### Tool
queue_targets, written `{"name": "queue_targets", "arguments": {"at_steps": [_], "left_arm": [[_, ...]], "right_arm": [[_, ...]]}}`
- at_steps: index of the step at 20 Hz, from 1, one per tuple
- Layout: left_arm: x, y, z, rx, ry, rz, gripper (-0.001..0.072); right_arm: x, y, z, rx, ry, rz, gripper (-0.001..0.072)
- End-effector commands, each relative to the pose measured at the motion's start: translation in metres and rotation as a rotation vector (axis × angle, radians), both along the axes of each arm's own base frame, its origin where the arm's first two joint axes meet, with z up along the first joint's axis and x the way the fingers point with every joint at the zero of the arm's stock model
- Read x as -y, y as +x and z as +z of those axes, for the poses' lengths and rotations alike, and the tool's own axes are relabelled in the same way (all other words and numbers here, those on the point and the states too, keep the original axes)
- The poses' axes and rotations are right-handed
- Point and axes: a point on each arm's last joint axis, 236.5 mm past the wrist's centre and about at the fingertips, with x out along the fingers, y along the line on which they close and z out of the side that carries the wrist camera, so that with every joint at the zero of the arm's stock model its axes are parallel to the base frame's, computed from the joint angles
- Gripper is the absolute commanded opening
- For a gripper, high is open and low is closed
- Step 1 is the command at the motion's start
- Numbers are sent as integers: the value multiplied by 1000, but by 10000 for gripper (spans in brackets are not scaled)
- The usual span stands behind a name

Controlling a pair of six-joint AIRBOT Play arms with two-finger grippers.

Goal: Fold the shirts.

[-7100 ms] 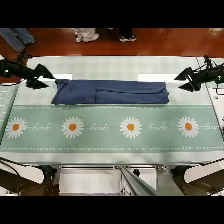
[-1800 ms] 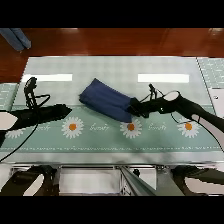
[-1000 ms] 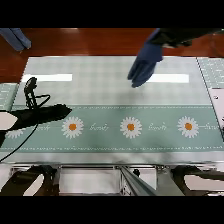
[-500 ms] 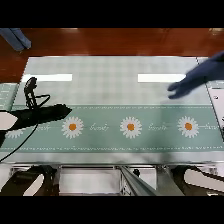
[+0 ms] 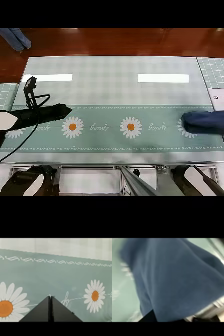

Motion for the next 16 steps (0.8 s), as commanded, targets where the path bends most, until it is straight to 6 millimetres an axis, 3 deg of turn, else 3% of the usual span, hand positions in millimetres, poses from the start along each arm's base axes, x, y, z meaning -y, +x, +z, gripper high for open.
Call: {"name": "queue_targets", "arguments": {"at_steps": [1, 2, 4, 5, 6, 8, 9, 11, 12, 13, 14, 15, 16], "left_arm": [[0, 0, 0, -2, 0, -1, 31], [0, 0, 0, -1, 0, 0, 31], [1, 1, 1, 2, -5, 2, 31], [0, 4, 7, 18, -9, 5, 31], [-4, 13, 20, 65, 5, -3, 31], [-24, 43, 71, 195, 21, 44, 31], [-36, 59, 101, 257, 24, 79, 31], [-47, 89, 166, 374, 29, 104, 31], [-44, 100, 193, 411, 28, 83, 31], [-33, 108, 218, 441, 26, 39, 31], [-18, 115, 237, 461, 22, -10, 31], [-2, 119, 247, 467, 17, -62, 30], [12, 124, 247, 473, 42, -105, 30]], "right_arm": [[21, -94, -43, -174, -153, -185, 22], [17, -105, -56, -174, -154, -233, 85], [15, -110, -73, -164, -133, -280, 593], [19, -96, -73, -113, -137, -250, 619], [25, -68, -65, -10, -133, -192, 620], [42, 5, -18, 281, -167, -126, 619], [47, 52, 21, 483, -171, -95, 587], [25, 146, 117, 927, -91, 43, 272], [-8, 185, 169, 1121, -35, 194, 65], [-46, 210, 203, 1233, 15, 355, 23], [-90, 228, 216, 1260, 71, 496, 23], [-131, 239, 208, 1226, 119, 607, 23], [-176, 246, 184, 1149, 190, 703, 23]]}}
